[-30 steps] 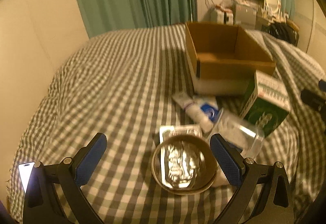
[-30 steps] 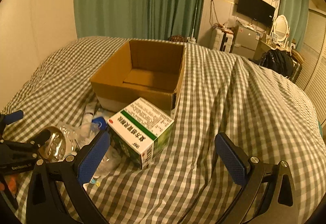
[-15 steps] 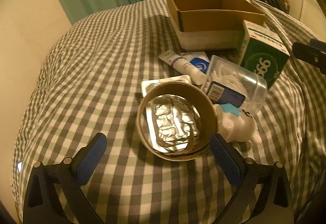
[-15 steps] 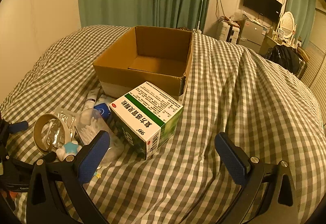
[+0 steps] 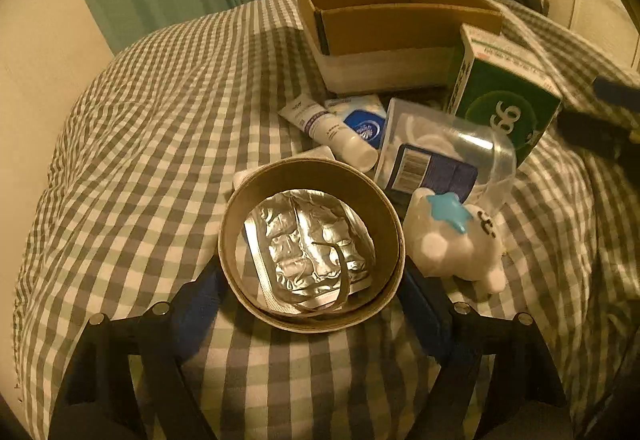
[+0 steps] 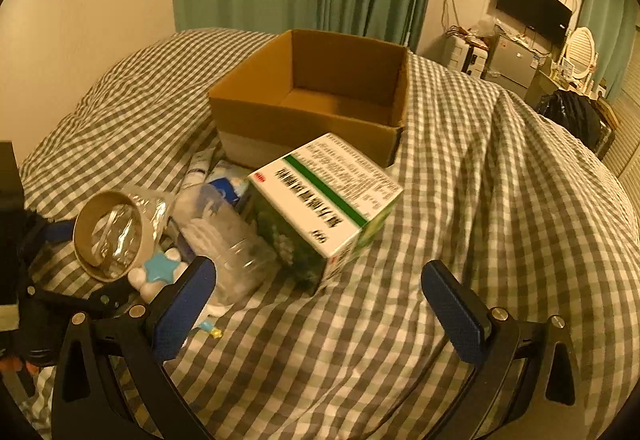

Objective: Organize objects
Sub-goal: 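Lower the left tool onto the cardboard tape roll and grasp its rim, then grasp the white star toy with the right tool while the left tool holds the tape roll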

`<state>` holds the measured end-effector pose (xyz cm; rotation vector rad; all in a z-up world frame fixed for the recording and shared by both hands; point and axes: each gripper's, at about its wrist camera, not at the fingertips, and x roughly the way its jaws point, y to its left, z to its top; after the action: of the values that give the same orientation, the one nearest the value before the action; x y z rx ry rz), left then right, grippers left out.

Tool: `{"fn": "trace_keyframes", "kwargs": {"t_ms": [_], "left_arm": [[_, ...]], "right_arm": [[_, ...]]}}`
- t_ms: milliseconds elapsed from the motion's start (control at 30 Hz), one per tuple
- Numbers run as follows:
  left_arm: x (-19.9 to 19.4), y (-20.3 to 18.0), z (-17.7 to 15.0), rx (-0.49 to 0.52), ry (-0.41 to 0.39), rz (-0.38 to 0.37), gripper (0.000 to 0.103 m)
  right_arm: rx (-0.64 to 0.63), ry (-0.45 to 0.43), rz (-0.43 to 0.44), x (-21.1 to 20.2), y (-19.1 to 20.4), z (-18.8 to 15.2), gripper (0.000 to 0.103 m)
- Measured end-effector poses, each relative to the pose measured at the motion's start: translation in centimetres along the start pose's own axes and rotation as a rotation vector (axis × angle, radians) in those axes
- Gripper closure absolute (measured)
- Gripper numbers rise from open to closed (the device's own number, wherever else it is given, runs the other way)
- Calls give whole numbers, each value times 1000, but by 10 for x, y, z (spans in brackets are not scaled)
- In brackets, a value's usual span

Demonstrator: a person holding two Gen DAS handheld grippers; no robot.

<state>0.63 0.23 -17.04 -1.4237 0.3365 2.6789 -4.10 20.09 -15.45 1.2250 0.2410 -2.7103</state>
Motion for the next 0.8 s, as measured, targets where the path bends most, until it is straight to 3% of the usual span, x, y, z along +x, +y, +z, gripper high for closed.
{"fn": "trace_keyframes", "kwargs": {"t_ms": [233, 500, 600, 733, 800], "left_arm": [[-31, 25, 3, -101, -92, 36, 19], [-35, 34, 0, -133, -101, 42, 19], [-35, 33, -2, -134, -99, 39, 19], [-33, 33, -4, -131, -95, 39, 19], [-32, 33, -4, -130, -93, 39, 19]], "right_arm": [[-57, 52, 75, 7, 31, -9, 0], [-118, 172, 166, 39, 71, -20, 1], [-110, 198, 178, 46, 77, -20, 8], [-112, 218, 196, 49, 79, -22, 29], [-114, 224, 205, 48, 80, -22, 33]]}}
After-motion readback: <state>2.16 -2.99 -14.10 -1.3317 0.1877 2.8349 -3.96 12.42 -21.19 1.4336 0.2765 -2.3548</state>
